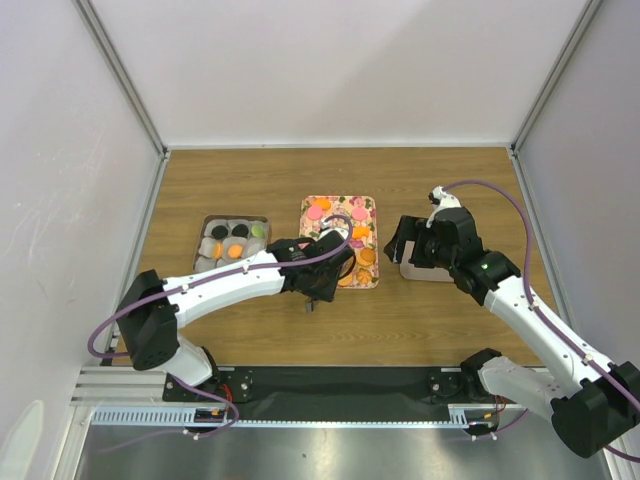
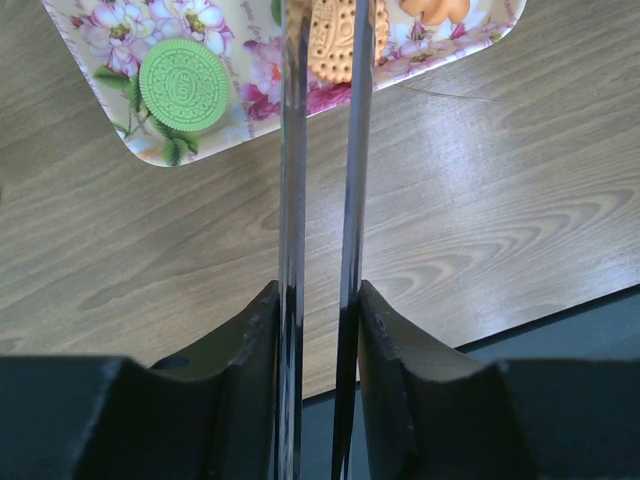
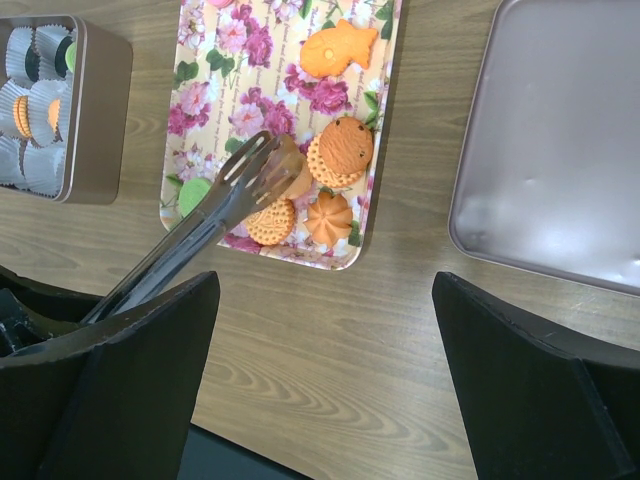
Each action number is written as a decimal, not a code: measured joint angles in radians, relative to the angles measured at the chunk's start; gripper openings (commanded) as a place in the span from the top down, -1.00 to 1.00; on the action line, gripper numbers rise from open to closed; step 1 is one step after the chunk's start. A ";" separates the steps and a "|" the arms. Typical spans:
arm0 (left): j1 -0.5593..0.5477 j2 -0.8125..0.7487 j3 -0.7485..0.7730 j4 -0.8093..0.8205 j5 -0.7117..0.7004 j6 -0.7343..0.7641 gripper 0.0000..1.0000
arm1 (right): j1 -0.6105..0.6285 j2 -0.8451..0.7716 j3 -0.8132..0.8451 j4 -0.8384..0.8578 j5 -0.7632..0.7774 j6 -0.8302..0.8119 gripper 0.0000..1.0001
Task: Pack the cookies
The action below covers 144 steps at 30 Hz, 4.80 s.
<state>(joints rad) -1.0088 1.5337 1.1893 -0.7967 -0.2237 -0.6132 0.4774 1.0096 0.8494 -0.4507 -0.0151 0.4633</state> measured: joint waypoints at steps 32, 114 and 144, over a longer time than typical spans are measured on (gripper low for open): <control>0.134 -0.199 0.005 -0.118 -0.113 -0.006 0.56 | -0.002 0.018 0.000 0.016 -0.002 0.000 -0.89; 0.426 -0.432 -0.050 -0.217 -0.087 0.116 0.23 | 0.029 0.078 0.000 0.063 -0.022 0.001 -0.89; 0.078 0.154 0.248 -0.027 -0.029 0.127 0.06 | -0.063 -0.092 0.000 -0.072 0.046 -0.039 -0.91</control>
<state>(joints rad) -0.9310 1.6878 1.4368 -0.8238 -0.2531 -0.4862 0.4145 0.9180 0.8494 -0.5228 0.0307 0.4240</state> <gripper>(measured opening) 0.463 0.951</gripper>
